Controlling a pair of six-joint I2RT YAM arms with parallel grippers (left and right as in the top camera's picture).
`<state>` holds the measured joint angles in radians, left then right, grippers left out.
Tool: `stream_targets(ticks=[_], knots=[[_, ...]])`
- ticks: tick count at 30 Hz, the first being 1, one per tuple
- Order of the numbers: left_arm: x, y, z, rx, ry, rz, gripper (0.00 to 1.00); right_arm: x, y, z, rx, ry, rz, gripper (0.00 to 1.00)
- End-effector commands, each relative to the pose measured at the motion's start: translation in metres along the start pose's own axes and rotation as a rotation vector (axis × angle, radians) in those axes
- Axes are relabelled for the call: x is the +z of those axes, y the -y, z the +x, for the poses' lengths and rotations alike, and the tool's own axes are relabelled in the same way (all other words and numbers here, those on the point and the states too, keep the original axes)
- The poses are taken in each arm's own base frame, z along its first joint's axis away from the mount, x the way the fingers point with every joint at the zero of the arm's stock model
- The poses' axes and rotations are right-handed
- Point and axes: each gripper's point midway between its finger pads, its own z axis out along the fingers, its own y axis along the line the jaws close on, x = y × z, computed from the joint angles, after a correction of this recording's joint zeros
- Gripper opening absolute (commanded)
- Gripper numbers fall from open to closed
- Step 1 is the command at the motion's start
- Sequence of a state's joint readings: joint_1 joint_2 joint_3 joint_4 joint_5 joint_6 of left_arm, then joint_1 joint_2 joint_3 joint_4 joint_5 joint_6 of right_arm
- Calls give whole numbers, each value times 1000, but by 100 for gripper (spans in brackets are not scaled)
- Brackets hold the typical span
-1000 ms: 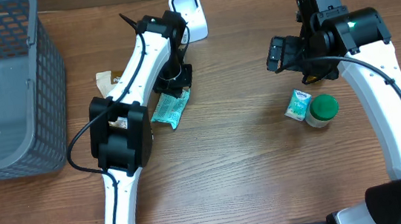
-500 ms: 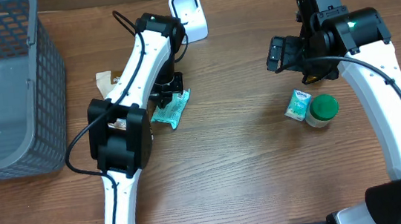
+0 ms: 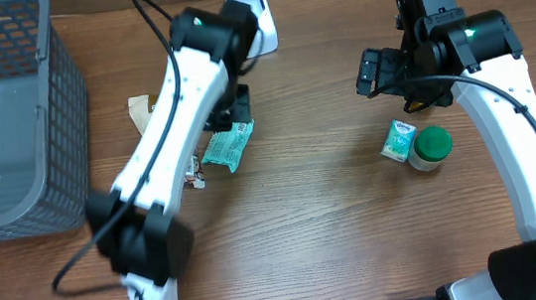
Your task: Scan the item barcode
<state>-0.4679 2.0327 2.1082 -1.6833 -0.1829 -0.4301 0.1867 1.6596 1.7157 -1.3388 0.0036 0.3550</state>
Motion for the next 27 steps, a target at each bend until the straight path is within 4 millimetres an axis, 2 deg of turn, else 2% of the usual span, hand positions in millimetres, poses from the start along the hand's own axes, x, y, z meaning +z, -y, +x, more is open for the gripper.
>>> stream_targets(ticks=[1,4,6,10,12,15,16,18,20,23,24,27], knots=[[-31,-14,19,-101,143,-103,5,-7,-2,-2,-7,20,-12,100],[-32,-21,30,-156,192,-137,4,-7,-2,-2,-7,19,-12,100],[-17,-26,38,-174,183,-140,4,-7,-2,-2,-7,19,-12,100],[16,-33,36,-217,138,-134,9,-7,-2,-2,-7,19,-12,100],[35,-31,30,-241,120,-78,20,-7,-2,-2,-7,20,-12,100],[56,-27,16,-272,102,45,45,-7,-2,-2,-7,19,-12,100],[62,-27,9,-291,109,86,45,-7,-2,-2,-7,20,-12,100],[68,-32,-7,-336,151,126,41,-7,-2,-2,-7,20,-12,100],[71,-39,-25,-374,212,145,23,-7,-2,-2,-7,19,-12,100],[76,-38,-43,-399,278,181,9,-7,-2,-2,-7,19,-12,100],[78,-37,-46,-401,292,186,5,-7,-2,-2,-7,19,-12,100],[89,-33,-54,-400,330,176,4,-7,-2,-2,-7,19,-12,100]])
